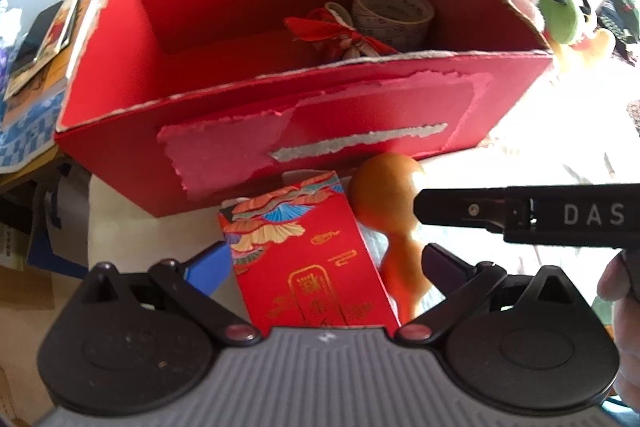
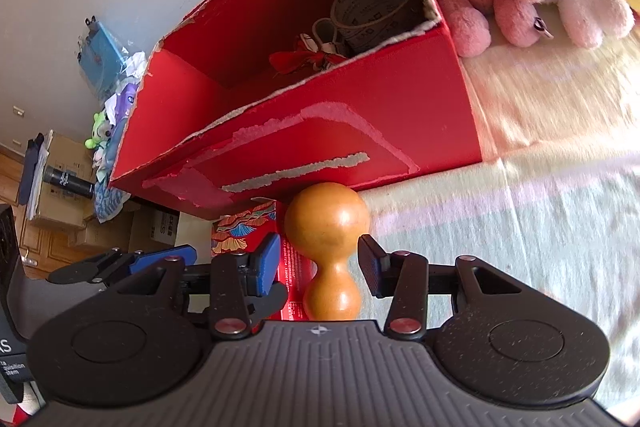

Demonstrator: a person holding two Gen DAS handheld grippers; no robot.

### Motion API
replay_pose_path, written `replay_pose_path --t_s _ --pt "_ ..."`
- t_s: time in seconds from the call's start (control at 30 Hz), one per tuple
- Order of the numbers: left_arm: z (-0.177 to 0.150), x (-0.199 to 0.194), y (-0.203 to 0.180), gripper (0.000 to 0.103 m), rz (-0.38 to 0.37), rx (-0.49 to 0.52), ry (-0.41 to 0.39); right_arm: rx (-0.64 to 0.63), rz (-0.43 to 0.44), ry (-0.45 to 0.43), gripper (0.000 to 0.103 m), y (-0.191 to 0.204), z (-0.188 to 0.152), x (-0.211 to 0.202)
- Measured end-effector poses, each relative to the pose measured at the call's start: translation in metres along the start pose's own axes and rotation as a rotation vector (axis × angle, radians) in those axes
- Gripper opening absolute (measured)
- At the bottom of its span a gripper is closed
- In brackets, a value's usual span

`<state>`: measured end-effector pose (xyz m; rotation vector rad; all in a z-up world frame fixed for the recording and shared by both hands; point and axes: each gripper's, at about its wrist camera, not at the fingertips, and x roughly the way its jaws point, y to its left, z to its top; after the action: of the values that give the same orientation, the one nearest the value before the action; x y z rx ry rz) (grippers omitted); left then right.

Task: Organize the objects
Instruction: 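Close the right tool around the neck of the gourd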

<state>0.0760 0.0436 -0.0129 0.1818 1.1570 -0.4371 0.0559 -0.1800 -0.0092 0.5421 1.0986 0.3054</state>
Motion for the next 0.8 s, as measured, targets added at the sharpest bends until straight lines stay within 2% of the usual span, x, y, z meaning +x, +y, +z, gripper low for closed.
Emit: replay_pose_path --t_s 0.17,0.33,0.57,0.7,0.8 --pt "-0.012 -0.002 0.000 0.100 -0.069 0.036 -0.006 0.011 0.005 0.003 0.046 -0.005 -0.009 0.001" --pt "-0.018 -0.004 0.000 0.099 -0.120 0.029 -0.008 0.020 0.018 0.015 0.045 -0.007 -0.013 0.008" --pt "-0.020 -0.012 -0.002 0.099 -0.078 0.008 -0.026 -0.037 0.030 0.030 0.044 -0.005 -0.009 0.021" --pt "-0.020 -0.010 -0.003 0.099 -0.027 0.010 -0.012 -0.061 0.034 0.043 0.044 -0.005 -0.008 0.028" --pt "-0.019 -0.008 -0.004 0.099 -0.032 0.006 0.002 -0.074 0.035 0.046 0.044 -0.007 -0.010 0.031"
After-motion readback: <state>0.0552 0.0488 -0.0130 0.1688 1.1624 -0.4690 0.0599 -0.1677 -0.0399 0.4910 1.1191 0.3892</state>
